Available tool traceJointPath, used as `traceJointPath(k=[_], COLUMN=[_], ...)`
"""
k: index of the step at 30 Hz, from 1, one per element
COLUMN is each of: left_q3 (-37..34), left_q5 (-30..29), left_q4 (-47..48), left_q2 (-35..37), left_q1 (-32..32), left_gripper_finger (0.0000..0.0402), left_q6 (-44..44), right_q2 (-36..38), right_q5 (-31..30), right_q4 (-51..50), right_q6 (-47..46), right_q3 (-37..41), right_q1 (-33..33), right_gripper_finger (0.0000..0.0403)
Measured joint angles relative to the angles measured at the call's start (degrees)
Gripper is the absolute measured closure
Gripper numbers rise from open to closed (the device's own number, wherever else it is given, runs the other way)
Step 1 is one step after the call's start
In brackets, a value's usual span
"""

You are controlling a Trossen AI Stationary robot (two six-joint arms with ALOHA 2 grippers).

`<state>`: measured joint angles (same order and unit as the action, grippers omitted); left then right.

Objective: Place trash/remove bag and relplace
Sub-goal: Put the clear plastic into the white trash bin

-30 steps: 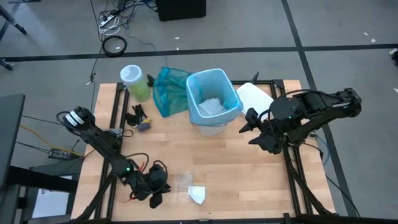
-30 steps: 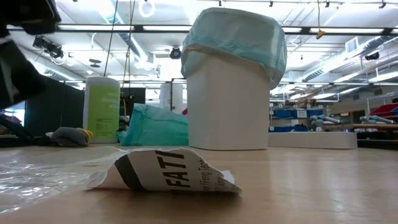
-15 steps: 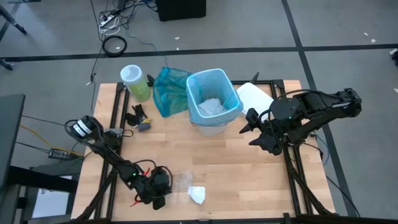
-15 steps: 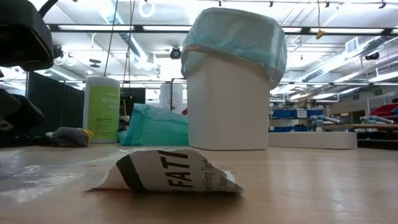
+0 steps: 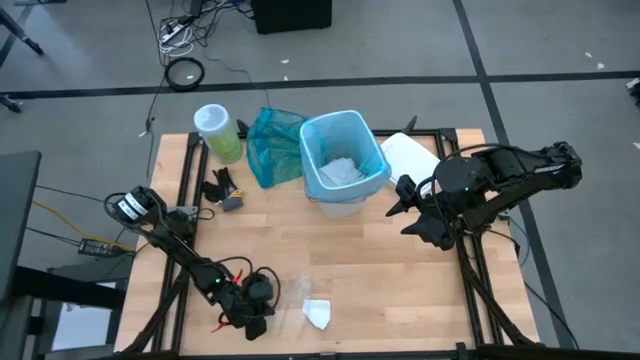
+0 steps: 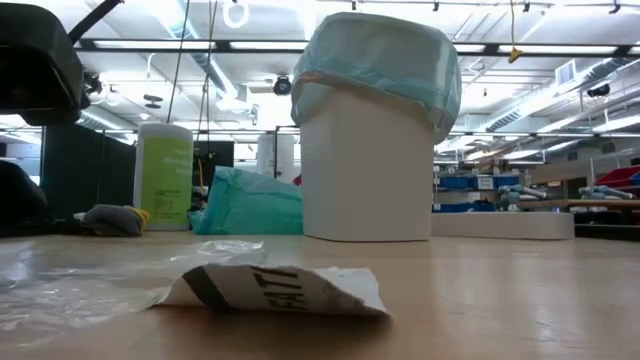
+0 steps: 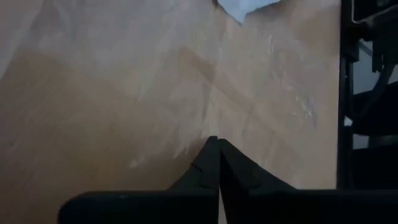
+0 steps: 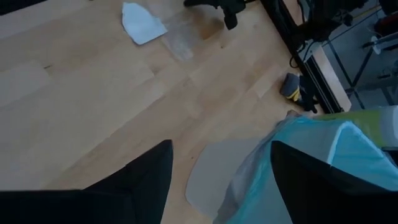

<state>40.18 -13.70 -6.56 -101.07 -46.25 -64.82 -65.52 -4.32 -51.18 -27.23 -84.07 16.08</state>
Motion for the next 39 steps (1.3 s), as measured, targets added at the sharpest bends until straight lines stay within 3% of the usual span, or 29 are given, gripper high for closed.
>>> traceJointPath(k=[6, 12, 17, 25, 31, 39], left_q3=[4.2, 11.5, 16.9, 19.7, 17.6, 11.3], left_q5=[-0.2, -7.9, -10.9, -7.4, -7.2, -7.1], left_q4=[6.4, 21.3, 31.3, 26.5, 26.6, 16.0], left_q2=[1.5, 2.8, 2.8, 2.7, 2.7, 2.7], left_q1=[1.7, 2.7, 2.8, 0.5, 0.0, 0.0], left_gripper_finger=[0.0399, 0.04, 0.0401, 0.0377, 0.0345, 0.0323], left_q6=[-0.2, 2.2, 3.1, 10.6, 11.0, 13.3], right_q2=[0.0, 0.0, 0.0, 0.0, 0.0, 0.0], right_q5=[-0.5, -2.0, -2.0, -2.1, -2.1, -2.1], right_q4=[0.0, -0.1, -0.6, -1.4, -2.6, -3.0], right_q6=[0.5, 3.1, 4.4, 7.9, 8.5, 8.9], right_q3=[0.0, 0.0, 0.0, 0.0, 0.0, 0.0], right_q1=[-0.1, -0.1, -0.2, -0.2, -0.7, -2.0], right_gripper_finger=[0.0168, 0.0176, 0.0179, 0.0174, 0.0147, 0.0115])
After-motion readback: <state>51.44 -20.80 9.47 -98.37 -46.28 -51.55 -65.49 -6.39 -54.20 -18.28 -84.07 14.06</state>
